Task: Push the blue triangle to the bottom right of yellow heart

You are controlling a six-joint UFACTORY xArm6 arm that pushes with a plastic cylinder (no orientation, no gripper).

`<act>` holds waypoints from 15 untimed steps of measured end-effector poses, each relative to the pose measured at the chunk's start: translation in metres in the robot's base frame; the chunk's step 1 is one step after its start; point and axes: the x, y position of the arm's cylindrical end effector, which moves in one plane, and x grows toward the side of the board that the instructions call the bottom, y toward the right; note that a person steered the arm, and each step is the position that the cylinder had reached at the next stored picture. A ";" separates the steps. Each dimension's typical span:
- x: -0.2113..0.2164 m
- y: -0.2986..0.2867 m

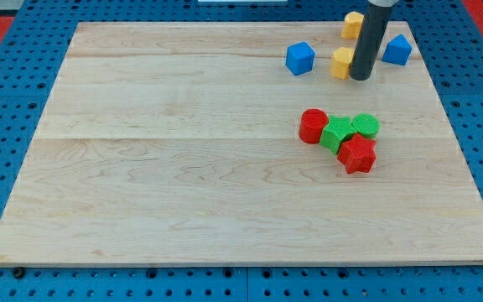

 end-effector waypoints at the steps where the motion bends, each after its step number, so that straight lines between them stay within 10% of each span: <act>1: -0.004 0.000; 15: -0.054 0.053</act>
